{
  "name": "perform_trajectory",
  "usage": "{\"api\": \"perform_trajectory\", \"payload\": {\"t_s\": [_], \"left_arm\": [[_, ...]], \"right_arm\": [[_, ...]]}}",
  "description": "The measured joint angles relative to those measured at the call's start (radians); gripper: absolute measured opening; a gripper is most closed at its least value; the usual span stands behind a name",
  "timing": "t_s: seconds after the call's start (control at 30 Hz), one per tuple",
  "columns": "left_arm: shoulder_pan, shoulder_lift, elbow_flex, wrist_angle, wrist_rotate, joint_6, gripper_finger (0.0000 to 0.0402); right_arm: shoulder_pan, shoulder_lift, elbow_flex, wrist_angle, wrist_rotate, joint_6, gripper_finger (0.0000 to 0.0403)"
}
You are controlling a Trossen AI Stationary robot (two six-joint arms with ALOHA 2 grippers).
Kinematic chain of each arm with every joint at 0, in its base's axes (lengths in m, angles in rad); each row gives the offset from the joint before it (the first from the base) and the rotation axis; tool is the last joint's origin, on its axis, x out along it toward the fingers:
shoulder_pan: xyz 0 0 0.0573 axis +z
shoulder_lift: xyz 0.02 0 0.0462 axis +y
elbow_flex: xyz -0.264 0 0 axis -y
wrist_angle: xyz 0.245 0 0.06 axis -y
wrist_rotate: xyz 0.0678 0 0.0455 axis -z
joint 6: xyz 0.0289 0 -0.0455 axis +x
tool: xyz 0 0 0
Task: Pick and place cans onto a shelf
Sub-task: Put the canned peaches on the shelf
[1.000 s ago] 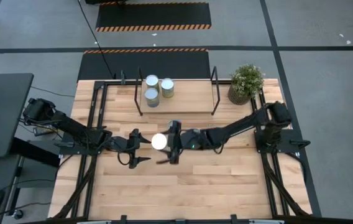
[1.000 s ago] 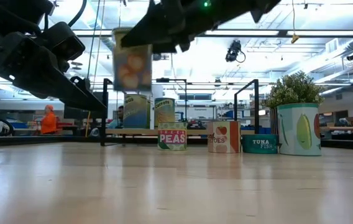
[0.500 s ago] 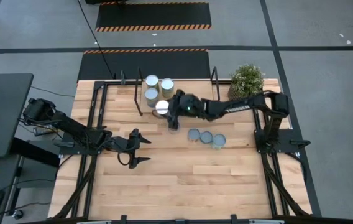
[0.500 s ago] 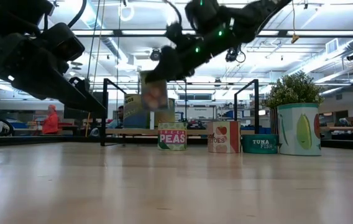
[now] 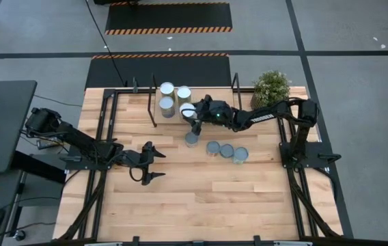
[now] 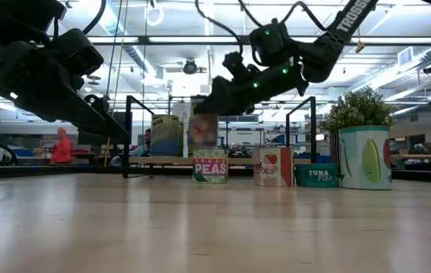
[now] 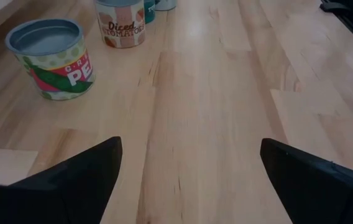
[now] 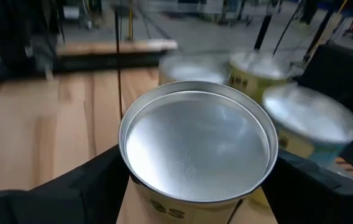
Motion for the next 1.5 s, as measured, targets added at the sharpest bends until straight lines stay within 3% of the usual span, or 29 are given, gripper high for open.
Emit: {"api": "perform_trajectory", "payload": {"t_s": [0.63, 0.93, 1.2, 1.5], "left_arm": [[0.0, 0.0, 0.0, 0.001, -0.015, 0.002, 0.0389], [0.0, 0.0, 0.0, 0.001, -0.015, 0.003, 0.0389], [0.0, 0.0, 0.0, 0.002, -0.015, 0.004, 0.0389], [0.0, 0.0, 0.0, 0.003, -0.015, 0.002, 0.0389]], "right_arm": [[0.022, -0.001, -0.003, 0.005, 0.006, 0.059, 0.0325], [0.094, -0.001, -0.003, 0.052, 0.109, 0.076, 0.0325], [0.045, -0.001, -0.003, 0.051, 0.111, 0.068, 0.0325], [0.053, 0.103, -0.006, 0.151, 0.117, 0.066, 0.0325]]}}
